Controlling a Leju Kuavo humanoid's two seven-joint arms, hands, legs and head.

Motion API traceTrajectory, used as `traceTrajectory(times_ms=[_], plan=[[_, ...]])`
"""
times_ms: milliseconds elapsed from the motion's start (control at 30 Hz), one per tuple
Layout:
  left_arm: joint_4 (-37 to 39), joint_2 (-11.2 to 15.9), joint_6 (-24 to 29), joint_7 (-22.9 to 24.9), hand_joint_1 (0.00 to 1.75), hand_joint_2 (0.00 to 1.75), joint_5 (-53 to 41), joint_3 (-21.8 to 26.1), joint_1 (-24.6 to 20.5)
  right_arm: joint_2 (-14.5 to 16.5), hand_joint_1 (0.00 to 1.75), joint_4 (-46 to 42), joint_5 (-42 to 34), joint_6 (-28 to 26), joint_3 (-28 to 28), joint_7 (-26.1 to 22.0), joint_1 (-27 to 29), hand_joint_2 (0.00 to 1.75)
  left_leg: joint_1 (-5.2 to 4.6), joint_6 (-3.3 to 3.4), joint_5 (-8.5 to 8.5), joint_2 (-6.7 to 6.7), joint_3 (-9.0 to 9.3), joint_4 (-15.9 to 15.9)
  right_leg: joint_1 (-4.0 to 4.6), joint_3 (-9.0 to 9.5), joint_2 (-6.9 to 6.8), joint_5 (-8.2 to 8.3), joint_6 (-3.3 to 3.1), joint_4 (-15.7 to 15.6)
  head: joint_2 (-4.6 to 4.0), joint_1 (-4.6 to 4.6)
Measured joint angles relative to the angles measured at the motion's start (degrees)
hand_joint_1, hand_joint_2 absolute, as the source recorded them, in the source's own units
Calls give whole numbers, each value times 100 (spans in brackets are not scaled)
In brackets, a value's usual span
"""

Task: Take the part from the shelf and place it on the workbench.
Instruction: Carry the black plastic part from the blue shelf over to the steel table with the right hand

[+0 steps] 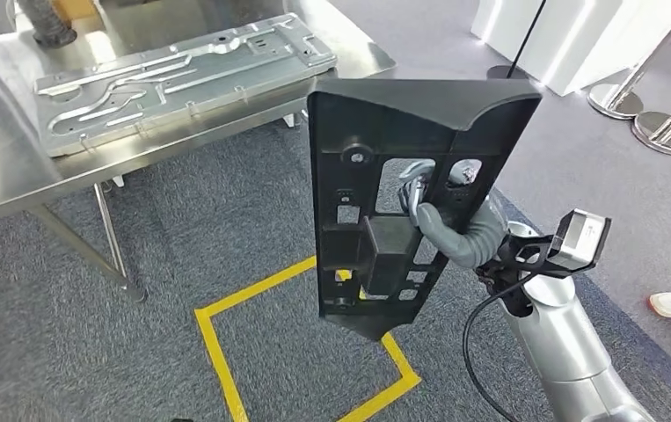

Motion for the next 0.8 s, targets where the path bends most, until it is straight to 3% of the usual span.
traceTrajectory(times_ms=[67,100,133,167,200,267,333,400,467,533,600,633,667,733,800], plan=[[0,-1,1,24,0,175,-25,-1,-14,15,175,-3,-77,-74,-13,119,13,175,-3,22,12,-126,-11,3,-2,-384,210,-327,14,781,0,1],[0,-1,2,42,0,175,-45,-1,-7,22,175,4,-174,-140,-28,226,25,175,-7,24,14,-199,-15,11,-1,-528,236,-372,20,1043,0,1],[0,0,5,60,0,175,-69,-1,9,29,175,14,-318,-202,-63,334,33,175,-10,24,14,-272,-18,24,-1,-577,246,-305,20,1100,0,1],[0,1,10,71,0,175,-90,-1,29,37,175,25,-483,-243,-121,412,36,175,-11,21,12,-349,-19,40,-2,-513,262,-133,13,917,0,1],[0,1,14,75,0,175,-103,-1,47,40,175,34,-642,-255,-202,455,29,175,-10,13,6,-422,-20,60,-5,-354,307,98,0,545,0,1],[0,2,20,83,0,175,-124,-4,66,46,175,40,-845,-227,-376,471,0,175,-18,-27,-6,-552,-46,104,-15,-31,529,388,-41,-195,0,0],[0,3,22,101,0,175,-140,-9,72,51,175,41,-900,-191,-486,481,-13,175,-11,-90,1,-647,-94,117,-6,70,651,424,-83,-462,0,1],[0,10,26,123,0,175,-158,-13,85,53,175,40,-901,-178,-527,495,-9,175,3,-156,14,-704,-131,109,-10,73,543,453,-140,-497,0,1],[0,19,32,146,0,175,-168,-14,90,53,175,36,-874,-188,-544,501,-3,175,-16,-213,-125,-492,-232,312,-37,99,412,479,-209,-549,0,-1],[0,21,35,185,0,175,-167,-15,70,53,175,34,-833,-197,-558,502,6,175,-17,-256,-475,-161,-517,942,-36,115,289,483,-246,-573,0,-2],[0,21,31,219,0,175,-160,-14,56,53,175,38,-800,-203,-568,502,10,175,9,-283,-744,-35,-827,1620,-25,111,185,479,-252,-569,0,-2],[0,21,22,225,0,175,-149,-14,57,58,175,40,-787,-207,-568,502,12,175,16,-287,-737,-17,-864,1721,-23,111,143,477,-250,-568,0,-2],[0,22,8,231,0,175,-137,-13,59,65,175,42,-773,-214,-567,501,14,175,20,-283,-622,-9,-780,1588,-23,115,105,473,-245,-567,0,-2],[0,30,-33,246,0,175,-114,-13,55,78,175,42,-748,-230,-566,497,11,175,16,-246,-263,13,-354,811,-23,138,52,458,-224,-567,0,-2],[0,38,-84,262,0,175,-108,-13,38,79,175,42,-725,-244,-567,494,-2,175,-20,-183,-109,53,-15,173,-5,147,24,442,-173,-570,0,-2]])
